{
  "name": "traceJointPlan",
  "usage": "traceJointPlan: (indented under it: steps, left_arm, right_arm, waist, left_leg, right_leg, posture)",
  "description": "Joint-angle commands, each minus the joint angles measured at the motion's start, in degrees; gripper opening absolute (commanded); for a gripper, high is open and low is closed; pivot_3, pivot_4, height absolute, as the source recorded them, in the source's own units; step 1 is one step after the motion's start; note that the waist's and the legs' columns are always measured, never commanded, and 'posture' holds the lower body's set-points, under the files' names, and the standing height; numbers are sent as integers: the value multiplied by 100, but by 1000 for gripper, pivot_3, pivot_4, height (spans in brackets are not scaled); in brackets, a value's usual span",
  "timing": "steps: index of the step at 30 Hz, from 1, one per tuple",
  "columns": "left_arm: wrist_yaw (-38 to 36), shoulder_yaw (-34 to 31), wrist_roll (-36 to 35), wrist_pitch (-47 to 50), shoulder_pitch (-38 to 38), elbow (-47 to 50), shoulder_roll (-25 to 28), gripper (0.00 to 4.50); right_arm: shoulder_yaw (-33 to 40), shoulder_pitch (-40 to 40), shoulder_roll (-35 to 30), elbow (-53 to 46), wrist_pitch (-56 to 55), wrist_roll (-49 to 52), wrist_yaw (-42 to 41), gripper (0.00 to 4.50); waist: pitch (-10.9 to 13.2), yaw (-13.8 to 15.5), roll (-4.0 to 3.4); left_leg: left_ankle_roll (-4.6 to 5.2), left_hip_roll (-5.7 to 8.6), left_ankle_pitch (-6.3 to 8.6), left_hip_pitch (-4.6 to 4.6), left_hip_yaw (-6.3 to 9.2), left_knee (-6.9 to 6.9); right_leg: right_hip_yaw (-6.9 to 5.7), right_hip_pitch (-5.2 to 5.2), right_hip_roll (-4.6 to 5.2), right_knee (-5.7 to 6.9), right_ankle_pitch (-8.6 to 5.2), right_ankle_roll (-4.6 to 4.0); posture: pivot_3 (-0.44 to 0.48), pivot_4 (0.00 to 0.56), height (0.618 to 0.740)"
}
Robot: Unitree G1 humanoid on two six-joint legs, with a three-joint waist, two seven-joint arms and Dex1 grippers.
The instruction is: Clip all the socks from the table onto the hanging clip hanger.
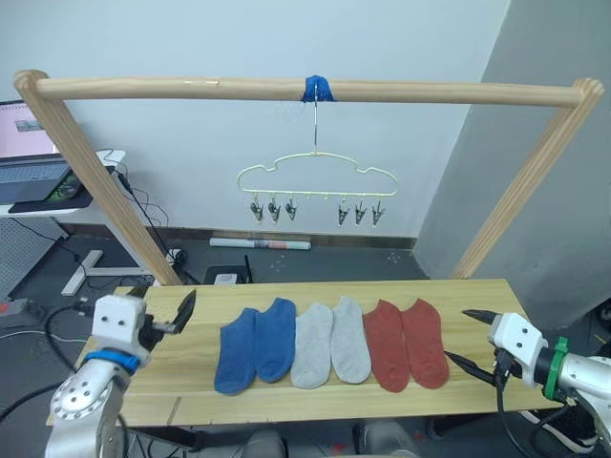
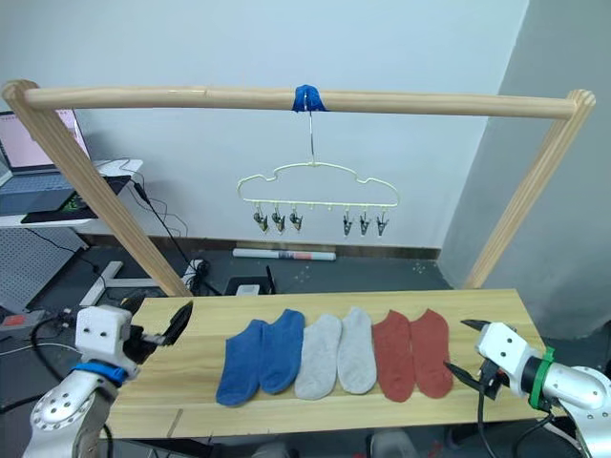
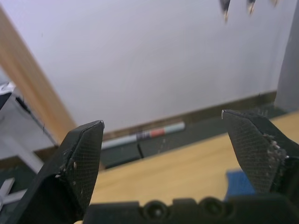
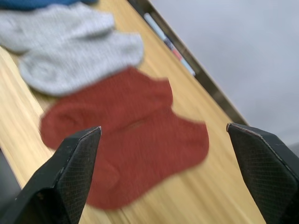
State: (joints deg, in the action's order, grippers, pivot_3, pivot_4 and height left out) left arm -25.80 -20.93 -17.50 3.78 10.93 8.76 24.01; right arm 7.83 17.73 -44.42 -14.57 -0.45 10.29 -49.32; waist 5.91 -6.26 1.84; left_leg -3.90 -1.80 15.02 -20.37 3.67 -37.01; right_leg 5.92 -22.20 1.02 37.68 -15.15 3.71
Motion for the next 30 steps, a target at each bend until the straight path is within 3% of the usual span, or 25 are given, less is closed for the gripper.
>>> traceJointPlan:
  steps: [1, 10, 17, 23, 30]
  left_arm:
    - [428, 193, -13, 184, -635, 350, -205, 4480]
    - [919, 560, -4, 470, -1876, 321, -585, 4480]
    - [1063, 622, -143, 600, -2310, 197, -833, 4480]
    - [1018, 750, -46, 558, -2467, -40, -900, 2764]
    - [1035, 865, 92, 367, -2867, -572, -956, 2764]
  right_arm:
    - [-25, -600, 180, -1175, 736, 504, 337, 4500]
    - [-790, -2765, 1246, -2317, 2661, 1173, 1500, 4500]
    - [-1044, -3129, 1524, -2525, 3151, 1250, 1718, 4500]
    - [-1050, -3121, 1541, -2596, 3259, 1273, 1722, 4500]
    - [-1125, -3213, 1592, -2631, 3323, 1284, 1741, 4500]
  waist:
    - [98, -33, 6]
    - [371, -217, 18]
    - [540, -173, -3]
    - [667, -185, -16]
    - [740, -187, -11]
  left_leg:
    - [0, 0, 0, -1, 0, 0]
    - [2, 0, 0, -51, 34, 4]
    - [4, 7, 7, -72, 59, 6]
    - [4, 6, 7, -81, 60, 6]
    - [4, 7, 7, -94, 64, 6]
  right_leg:
    - [0, 14, 0, 1, 0, 0]
    - [-1, -7, -21, -5, 19, 33]
    - [-25, -9, -15, -13, 19, 29]
    - [-26, -10, -15, -33, 15, 36]
    - [-31, -14, -15, -44, 15, 46]
  posture:
    - [-181, 135, 740]
    - [-208, 190, 740]
    - [-212, 224, 740]
    - [-215, 239, 740]
    - [-224, 243, 740]
